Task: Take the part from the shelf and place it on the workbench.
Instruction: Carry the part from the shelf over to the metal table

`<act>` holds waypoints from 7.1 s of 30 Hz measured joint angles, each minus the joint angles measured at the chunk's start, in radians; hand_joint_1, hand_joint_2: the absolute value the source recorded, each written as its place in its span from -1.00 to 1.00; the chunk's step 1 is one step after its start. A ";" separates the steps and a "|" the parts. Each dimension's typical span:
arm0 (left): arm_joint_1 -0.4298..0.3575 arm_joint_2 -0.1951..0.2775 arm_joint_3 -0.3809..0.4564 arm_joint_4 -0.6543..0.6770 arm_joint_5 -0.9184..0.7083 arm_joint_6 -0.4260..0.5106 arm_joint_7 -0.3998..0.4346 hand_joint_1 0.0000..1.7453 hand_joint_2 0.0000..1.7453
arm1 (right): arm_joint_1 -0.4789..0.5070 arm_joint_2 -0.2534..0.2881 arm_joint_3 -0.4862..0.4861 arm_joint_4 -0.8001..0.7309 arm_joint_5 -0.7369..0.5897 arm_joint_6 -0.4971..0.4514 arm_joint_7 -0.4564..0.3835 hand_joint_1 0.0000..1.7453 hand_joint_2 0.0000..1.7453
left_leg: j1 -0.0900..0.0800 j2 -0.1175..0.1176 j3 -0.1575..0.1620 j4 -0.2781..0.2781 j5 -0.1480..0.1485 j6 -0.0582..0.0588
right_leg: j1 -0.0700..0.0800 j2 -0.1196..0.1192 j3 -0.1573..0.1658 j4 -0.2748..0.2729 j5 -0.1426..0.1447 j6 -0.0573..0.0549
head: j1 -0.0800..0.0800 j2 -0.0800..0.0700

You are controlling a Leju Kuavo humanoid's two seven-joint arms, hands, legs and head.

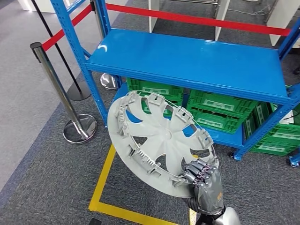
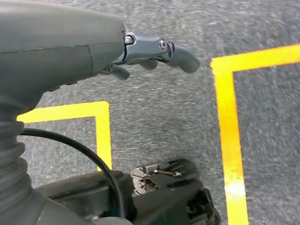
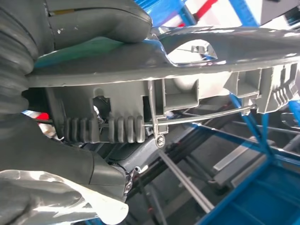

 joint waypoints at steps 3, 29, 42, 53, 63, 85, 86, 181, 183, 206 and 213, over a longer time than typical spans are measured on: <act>0.001 0.003 0.002 0.000 0.004 0.002 0.004 -1.00 1.00 | -0.015 -0.001 0.009 0.014 -0.010 0.000 -0.008 1.00 1.00 | 0.002 0.073 -0.067 0.147 -0.085 -0.017 | 0.000 -0.047 -0.002 -0.003 0.004 -0.012 | -0.014 0.000; 0.009 0.002 0.006 0.000 0.001 0.063 -0.027 -1.00 1.00 | -0.108 -0.017 0.056 0.116 -0.055 0.000 -0.083 1.00 1.00 | 0.007 -0.021 -0.004 -0.005 0.009 0.006 | 0.001 0.027 -0.041 0.018 0.017 0.009 | -0.009 0.000; 0.018 -0.001 0.013 0.000 0.006 0.114 -0.011 -1.00 1.00 | -0.116 -0.016 0.087 0.113 -0.076 0.000 -0.118 1.00 1.00 | 0.004 0.163 0.004 0.004 0.000 -0.010 | 0.007 -0.143 -0.018 0.010 0.002 0.006 | -0.026 0.000; 0.017 -0.004 0.038 0.000 0.041 0.100 -0.015 -1.00 1.00 | -0.187 -0.017 0.137 0.141 -0.084 0.000 -0.106 1.00 1.00 | -0.001 0.048 0.008 -0.015 0.010 0.037 | 0.007 -0.047 -0.153 0.247 -0.073 0.021 | -0.018 0.000; 0.018 0.000 0.065 0.000 0.049 0.100 0.012 -1.00 1.00 | -0.207 -0.017 0.158 0.143 -0.081 0.000 -0.098 1.00 1.00 | 0.001 0.050 -0.045 0.080 -0.037 -0.007 | 0.003 -0.036 -0.031 0.000 0.026 -0.014 | -0.026 0.000; 0.007 0.005 0.061 0.000 -0.004 0.061 0.056 -1.00 1.00 | -0.158 -0.035 0.134 0.109 -0.074 0.000 -0.105 1.00 1.00 | 0.006 0.026 0.013 -0.013 0.004 0.036 | 0.005 -0.027 -0.128 0.165 -0.018 0.025 | -0.021 0.000; 0.006 0.004 0.060 0.000 -0.006 0.059 0.059 -1.00 1.00 | -0.156 -0.035 0.132 0.108 -0.078 0.000 -0.105 1.00 1.00 | 0.005 0.013 0.014 -0.009 0.001 0.032 | 0.002 -0.006 -0.101 0.097 0.013 0.023 | -0.021 0.000; -0.006 0.022 0.163 0.000 0.084 0.030 0.042 -1.00 1.00 | -0.001 0.099 -0.108 -0.145 0.096 0.000 -0.162 1.00 1.00 | 0.008 -0.016 0.010 0.002 -0.004 0.015 | 0.000 0.023 -0.045 0.019 0.023 0.023 | -0.020 0.000; 0.001 0.019 0.164 0.000 0.080 0.031 0.058 -1.00 1.00 | -0.002 0.099 -0.105 -0.142 0.092 0.000 -0.162 1.00 1.00 | 0.010 -0.009 0.004 0.009 -0.008 0.004 | 0.000 0.001 -0.042 0.016 0.025 0.013 | -0.021 0.000; -0.003 0.015 0.166 0.000 0.072 0.027 -0.012 -1.00 1.00 | -0.024 0.091 -0.089 -0.135 0.074 0.000 -0.162 1.00 1.00 | 0.005 0.049 0.009 -0.004 0.003 0.043 | 0.008 -0.048 -0.143 0.248 -0.075 0.039 | -0.016 0.000; 0.001 0.015 0.165 0.000 0.060 0.039 -0.037 -1.00 1.00 | -0.019 0.090 -0.090 -0.140 0.079 0.000 -0.160 1.00 1.00 | 0.012 -0.026 -0.006 0.003 0.005 0.009 | 0.003 0.022 -0.036 0.009 0.020 0.012 | -0.018 0.000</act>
